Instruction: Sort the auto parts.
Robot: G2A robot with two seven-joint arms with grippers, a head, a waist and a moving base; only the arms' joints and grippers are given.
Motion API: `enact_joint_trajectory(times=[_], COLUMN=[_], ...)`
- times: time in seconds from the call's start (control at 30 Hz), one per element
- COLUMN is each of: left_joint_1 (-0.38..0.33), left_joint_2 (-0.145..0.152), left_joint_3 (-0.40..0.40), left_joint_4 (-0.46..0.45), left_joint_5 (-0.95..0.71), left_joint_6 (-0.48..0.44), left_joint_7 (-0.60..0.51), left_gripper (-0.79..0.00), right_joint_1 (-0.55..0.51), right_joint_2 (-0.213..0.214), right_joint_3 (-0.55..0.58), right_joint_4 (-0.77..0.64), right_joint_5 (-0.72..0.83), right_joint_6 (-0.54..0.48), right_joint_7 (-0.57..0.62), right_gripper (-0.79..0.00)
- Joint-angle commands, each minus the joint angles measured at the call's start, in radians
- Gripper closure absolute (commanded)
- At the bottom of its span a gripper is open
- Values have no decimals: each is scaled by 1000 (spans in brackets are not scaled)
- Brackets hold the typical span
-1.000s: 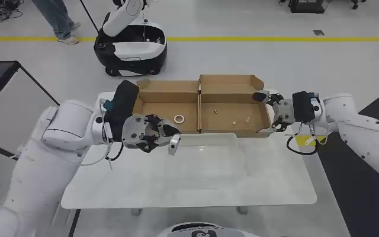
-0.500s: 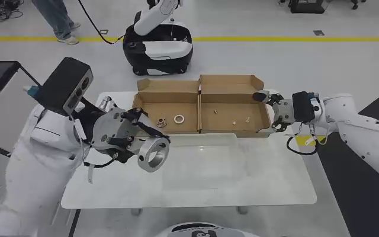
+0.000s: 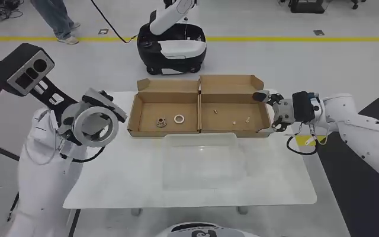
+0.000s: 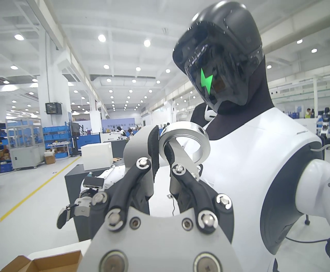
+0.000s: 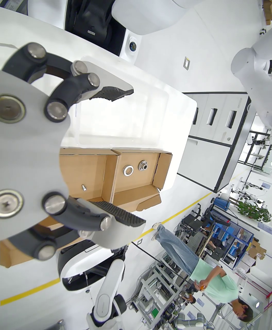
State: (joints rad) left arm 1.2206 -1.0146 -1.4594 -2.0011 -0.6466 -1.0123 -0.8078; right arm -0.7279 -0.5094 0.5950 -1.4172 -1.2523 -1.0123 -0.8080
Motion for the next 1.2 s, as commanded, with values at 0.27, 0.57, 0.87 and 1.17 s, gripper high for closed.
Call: enact_joint_trajectory(times=[0.27, 0.57, 0.87, 1.17], left_joint_1=[24, 24, 24, 24], left_joint_2=[-27, -27, -27, -27], left_joint_3=[-25, -25, -25, -25], left_joint_4=[20, 20, 20, 20], left_joint_5=[53, 53, 53, 53], left_joint_6=[0, 0, 0, 0], left_joint_7=[0, 0, 0, 0], left_gripper=[0, 0, 0, 0], right_joint_1=[0, 0, 0, 0], right_joint_2=[0, 0, 0, 0], right_joint_3=[0, 0, 0, 0], right_joint_4=[0, 0, 0, 0], right_joint_5=[0, 0, 0, 0], right_joint_6=[0, 0, 0, 0], right_joint_7=[0, 0, 0, 0], right_gripper=[-785, -785, -785, -785])
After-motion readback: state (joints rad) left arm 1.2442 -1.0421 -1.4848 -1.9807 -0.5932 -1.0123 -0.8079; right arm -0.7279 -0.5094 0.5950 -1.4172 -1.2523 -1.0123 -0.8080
